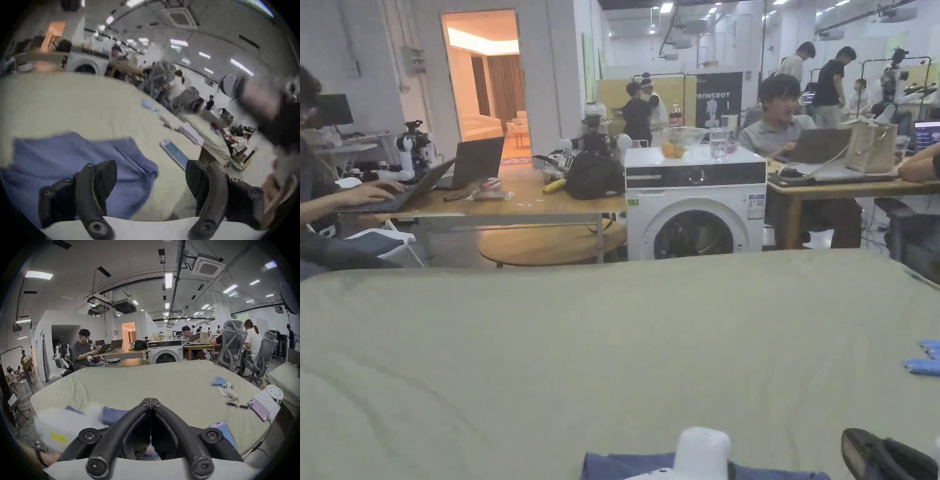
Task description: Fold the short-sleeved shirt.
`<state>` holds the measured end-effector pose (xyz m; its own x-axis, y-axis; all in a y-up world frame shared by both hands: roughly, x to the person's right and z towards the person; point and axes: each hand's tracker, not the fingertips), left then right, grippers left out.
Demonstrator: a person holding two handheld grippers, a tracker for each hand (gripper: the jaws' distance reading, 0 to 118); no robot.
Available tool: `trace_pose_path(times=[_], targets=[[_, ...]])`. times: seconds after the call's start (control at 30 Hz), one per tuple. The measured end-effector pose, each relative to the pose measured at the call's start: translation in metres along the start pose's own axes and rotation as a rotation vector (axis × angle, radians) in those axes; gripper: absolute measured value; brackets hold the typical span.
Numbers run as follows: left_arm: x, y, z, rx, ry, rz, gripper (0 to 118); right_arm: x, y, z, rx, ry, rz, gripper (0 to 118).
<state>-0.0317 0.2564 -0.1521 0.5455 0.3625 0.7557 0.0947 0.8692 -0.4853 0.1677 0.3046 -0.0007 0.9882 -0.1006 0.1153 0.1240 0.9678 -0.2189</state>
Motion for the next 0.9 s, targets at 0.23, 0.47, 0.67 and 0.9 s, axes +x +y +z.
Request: trace_pose_path(times=[0.23, 0.47, 0.67, 0.9], targets=[[-0.038, 0.057, 0.163, 0.258, 0.448, -0.231, 69, -0.026, 0.002, -0.019, -0.005, 0.067, 0.059, 0], [-0.05, 0.054, 0.246, 0.302, 0.583, -0.227, 0, -0.047, -0.004, -0.028, -0.022, 0.126, 0.036, 0], [-0.09, 0.049, 0.257, 0.227, 0.597, -0.062, 0, -0.054, -0.006, -0.031, -0.044, 0.157, 0.059, 0], [-0.18, 0.055, 0.224, -0.079, 0.523, 0.212, 2, -0.038, -0.014, -0.034, -0.083, 0.151, 0.031, 0]])
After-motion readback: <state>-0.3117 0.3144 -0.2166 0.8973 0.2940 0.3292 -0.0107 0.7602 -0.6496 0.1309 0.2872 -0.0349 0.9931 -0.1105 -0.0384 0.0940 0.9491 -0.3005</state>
